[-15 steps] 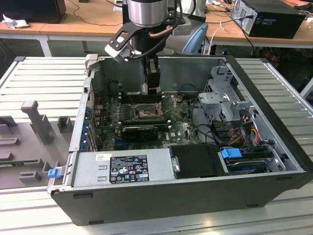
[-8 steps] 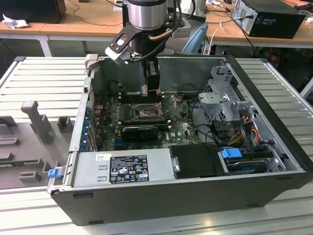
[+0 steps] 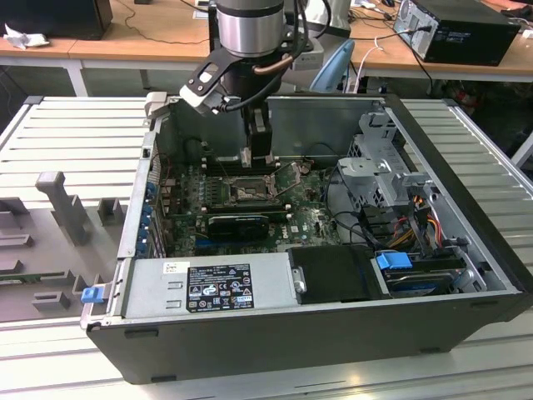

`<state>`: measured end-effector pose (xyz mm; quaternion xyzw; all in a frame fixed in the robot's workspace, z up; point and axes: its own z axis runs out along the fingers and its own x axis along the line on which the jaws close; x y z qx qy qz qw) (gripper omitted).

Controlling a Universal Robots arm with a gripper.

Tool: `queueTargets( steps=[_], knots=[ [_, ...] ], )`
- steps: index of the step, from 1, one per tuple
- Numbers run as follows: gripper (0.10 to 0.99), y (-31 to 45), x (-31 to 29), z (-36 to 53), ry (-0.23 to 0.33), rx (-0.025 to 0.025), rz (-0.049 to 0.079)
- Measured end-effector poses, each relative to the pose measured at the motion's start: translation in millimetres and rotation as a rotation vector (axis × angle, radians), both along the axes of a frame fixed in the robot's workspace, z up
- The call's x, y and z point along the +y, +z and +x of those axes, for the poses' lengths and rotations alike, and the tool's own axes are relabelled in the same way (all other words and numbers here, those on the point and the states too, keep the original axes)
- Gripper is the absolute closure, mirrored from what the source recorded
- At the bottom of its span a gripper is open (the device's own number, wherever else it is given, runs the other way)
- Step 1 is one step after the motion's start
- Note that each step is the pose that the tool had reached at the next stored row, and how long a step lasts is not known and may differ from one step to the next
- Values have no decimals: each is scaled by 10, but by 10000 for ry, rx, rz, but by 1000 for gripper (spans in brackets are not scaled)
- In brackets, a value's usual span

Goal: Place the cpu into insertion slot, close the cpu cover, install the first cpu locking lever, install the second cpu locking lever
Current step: 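Place the cpu into insertion slot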

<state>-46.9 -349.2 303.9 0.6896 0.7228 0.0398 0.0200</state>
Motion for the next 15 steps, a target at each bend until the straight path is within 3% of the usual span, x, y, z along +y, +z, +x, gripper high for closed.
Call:
queueTargets(
  steps=[5, 10, 15],
  knots=[
    [557, -74, 0, -1, -1, 15, 1],
    [557, -262, 19, 0, -1, 41, 2],
    [557, -292, 19, -1, -2, 43, -1]
  ],
)
